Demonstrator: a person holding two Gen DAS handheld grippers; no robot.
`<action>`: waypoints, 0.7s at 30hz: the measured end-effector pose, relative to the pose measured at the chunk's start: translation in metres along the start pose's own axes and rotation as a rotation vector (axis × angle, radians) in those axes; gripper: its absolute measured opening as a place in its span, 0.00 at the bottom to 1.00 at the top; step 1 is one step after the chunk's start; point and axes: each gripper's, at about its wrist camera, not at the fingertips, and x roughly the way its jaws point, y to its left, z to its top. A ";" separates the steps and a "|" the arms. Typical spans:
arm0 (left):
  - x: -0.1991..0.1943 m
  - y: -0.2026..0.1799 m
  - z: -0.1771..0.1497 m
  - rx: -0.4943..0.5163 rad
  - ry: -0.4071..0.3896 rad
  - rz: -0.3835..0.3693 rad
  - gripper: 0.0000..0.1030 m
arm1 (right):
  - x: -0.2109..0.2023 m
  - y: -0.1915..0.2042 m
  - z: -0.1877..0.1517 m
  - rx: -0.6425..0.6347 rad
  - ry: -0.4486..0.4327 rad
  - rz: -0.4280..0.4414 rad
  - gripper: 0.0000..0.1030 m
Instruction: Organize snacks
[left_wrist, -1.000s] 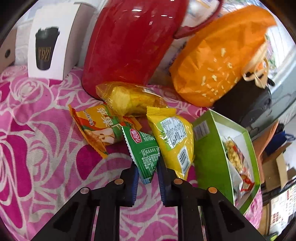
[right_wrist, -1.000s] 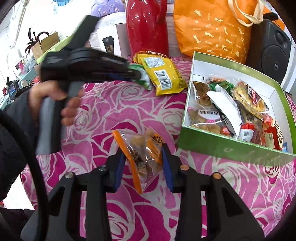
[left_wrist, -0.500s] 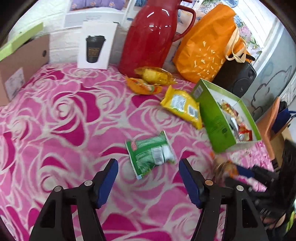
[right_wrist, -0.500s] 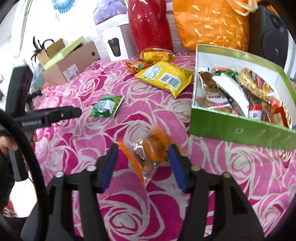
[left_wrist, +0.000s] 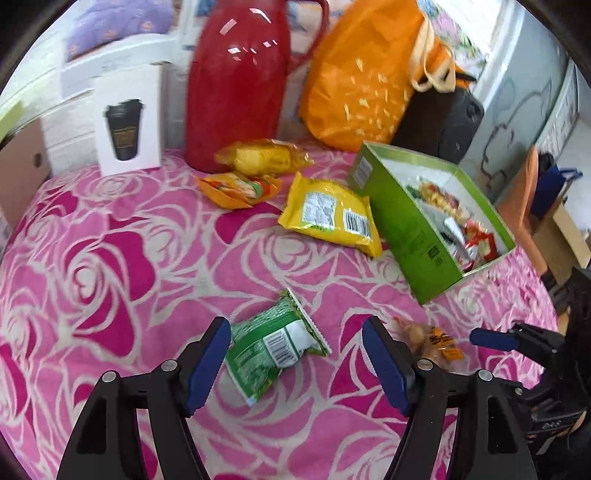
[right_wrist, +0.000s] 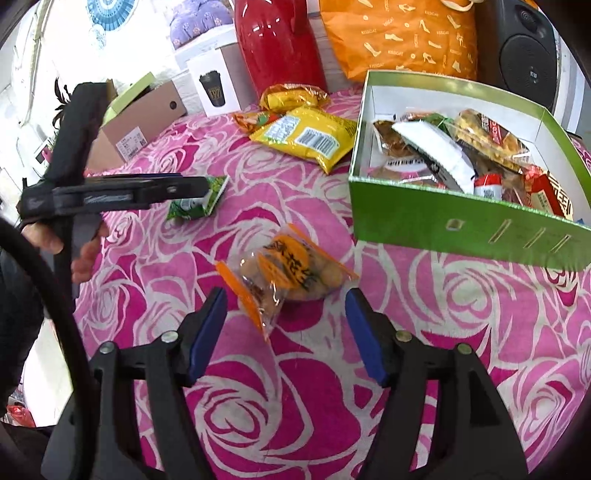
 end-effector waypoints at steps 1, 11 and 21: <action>0.009 0.001 0.002 0.002 0.020 0.018 0.73 | 0.002 0.000 -0.001 0.001 0.006 0.002 0.67; -0.005 -0.019 -0.023 0.036 0.089 -0.113 0.73 | 0.016 0.000 0.000 0.019 0.029 0.035 0.67; 0.004 -0.011 -0.013 -0.029 0.079 -0.068 0.73 | 0.022 0.001 0.003 0.068 0.014 0.031 0.66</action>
